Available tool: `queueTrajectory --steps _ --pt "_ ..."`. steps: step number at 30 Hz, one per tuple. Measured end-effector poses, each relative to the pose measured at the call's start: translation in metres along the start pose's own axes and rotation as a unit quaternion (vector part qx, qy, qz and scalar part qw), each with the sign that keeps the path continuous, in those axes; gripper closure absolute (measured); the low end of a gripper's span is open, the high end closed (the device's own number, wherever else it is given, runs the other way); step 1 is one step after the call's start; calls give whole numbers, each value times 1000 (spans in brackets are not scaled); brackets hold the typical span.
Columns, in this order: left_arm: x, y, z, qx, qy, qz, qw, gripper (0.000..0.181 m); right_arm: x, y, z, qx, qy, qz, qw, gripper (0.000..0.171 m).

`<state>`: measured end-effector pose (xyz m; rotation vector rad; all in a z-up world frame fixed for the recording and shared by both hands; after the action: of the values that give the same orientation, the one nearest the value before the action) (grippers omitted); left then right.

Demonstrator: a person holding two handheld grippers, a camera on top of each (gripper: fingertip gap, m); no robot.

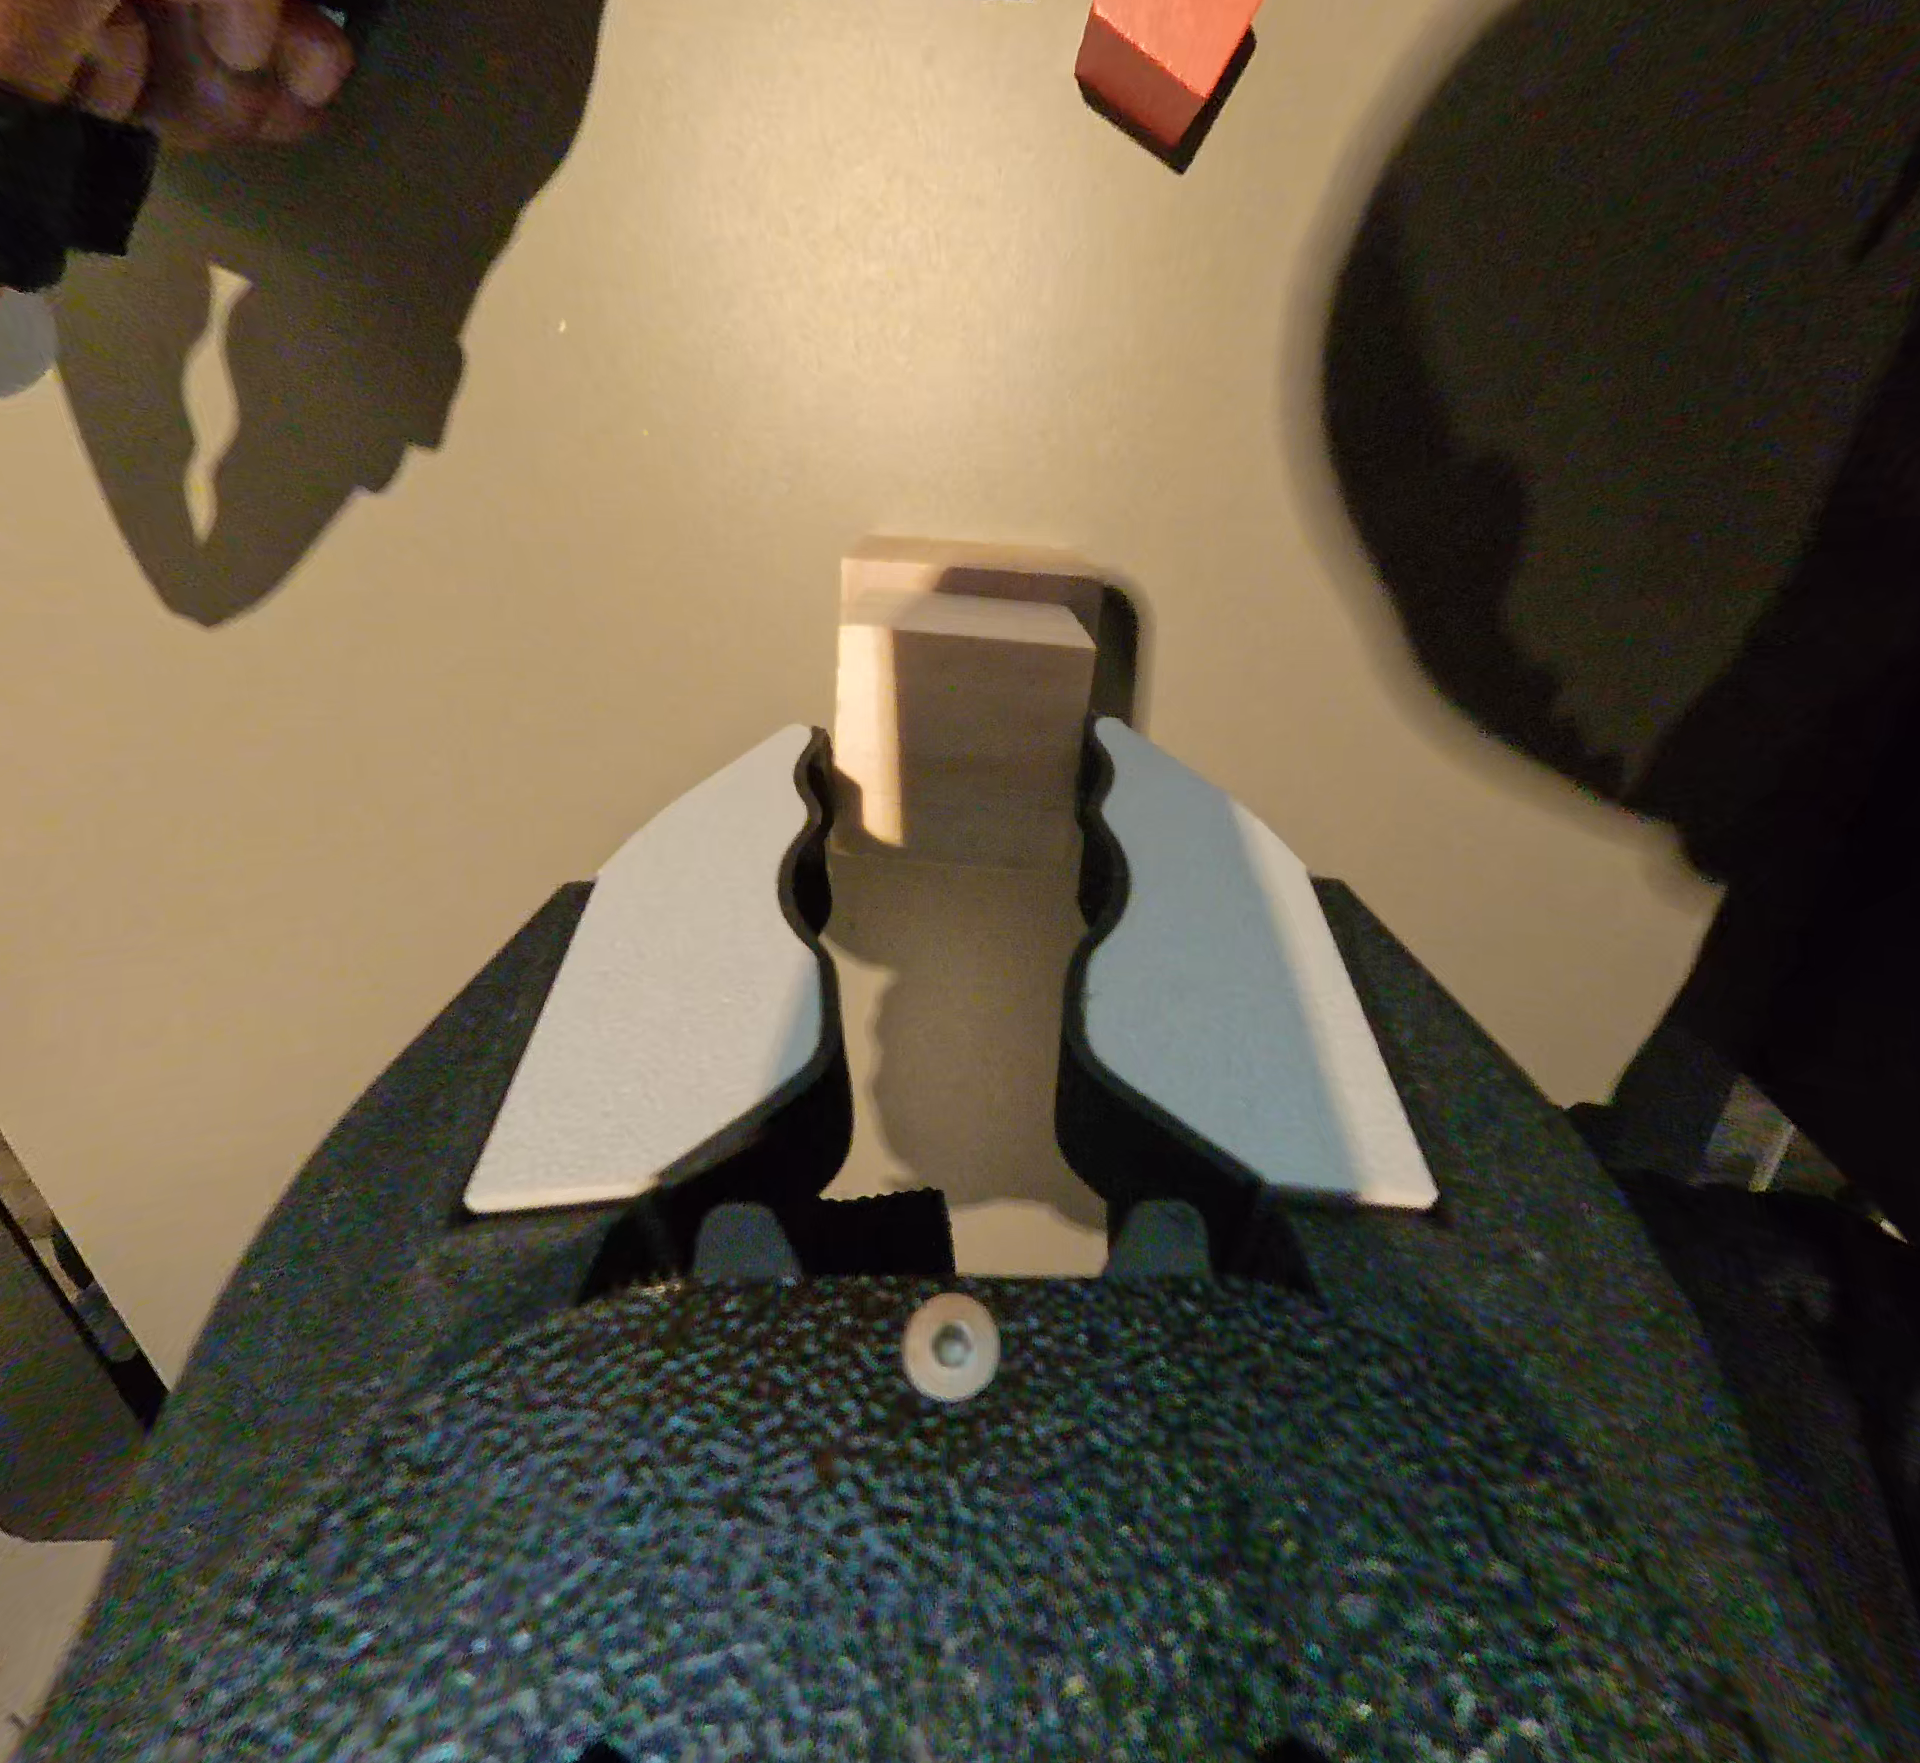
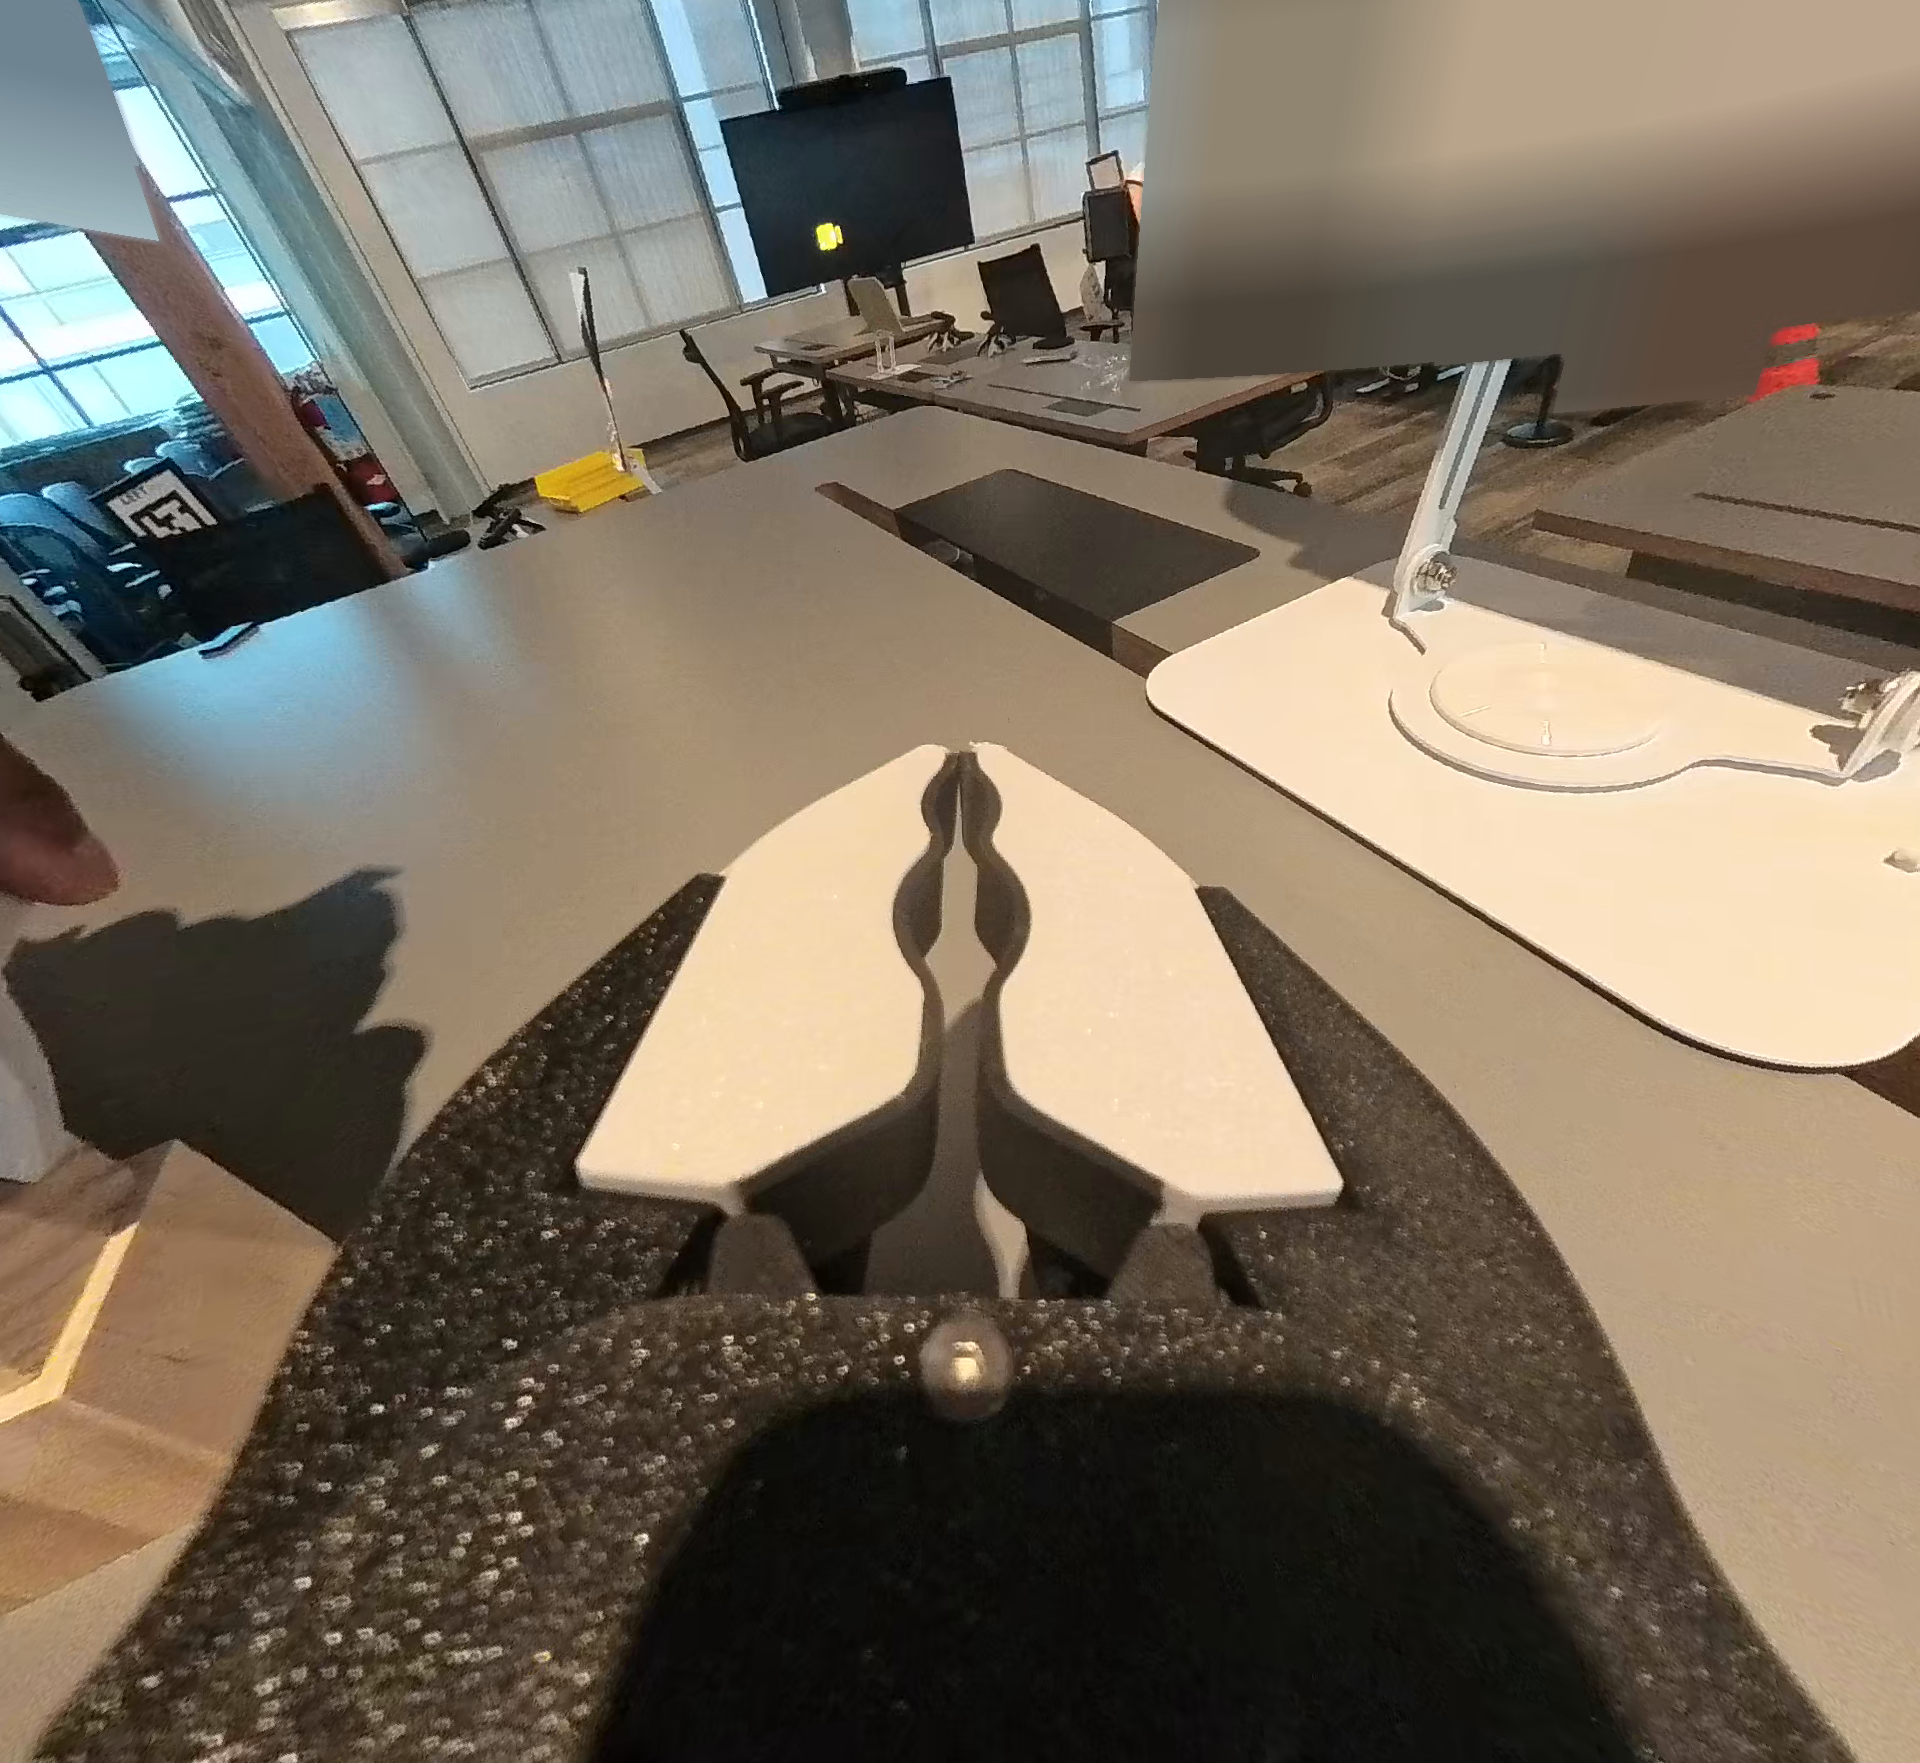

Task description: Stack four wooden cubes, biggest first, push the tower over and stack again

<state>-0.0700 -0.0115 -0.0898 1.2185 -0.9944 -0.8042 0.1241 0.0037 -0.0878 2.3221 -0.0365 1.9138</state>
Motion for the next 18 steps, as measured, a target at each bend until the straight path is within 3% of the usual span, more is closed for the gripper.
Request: queueTrajectory --steps 1,18 --pt "0 0 0 0 0 0 1000 137 0 0 0 0 0 0 1000 171" --pt "-1 0 0 -2 1 0 1000 137 0 0 0 0 -2 1 1000 171"
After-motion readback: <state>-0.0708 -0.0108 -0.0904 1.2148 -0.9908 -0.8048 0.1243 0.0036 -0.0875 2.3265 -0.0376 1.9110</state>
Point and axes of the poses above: each gripper's, where its closed fingertips meet, y back along the fingers, x out of its top, z = x × y across the jaws, the point moved 3 cm from there along y, back along the fingers, and after that the axes turned 3 degrees about -x, right-handed, at the moved point
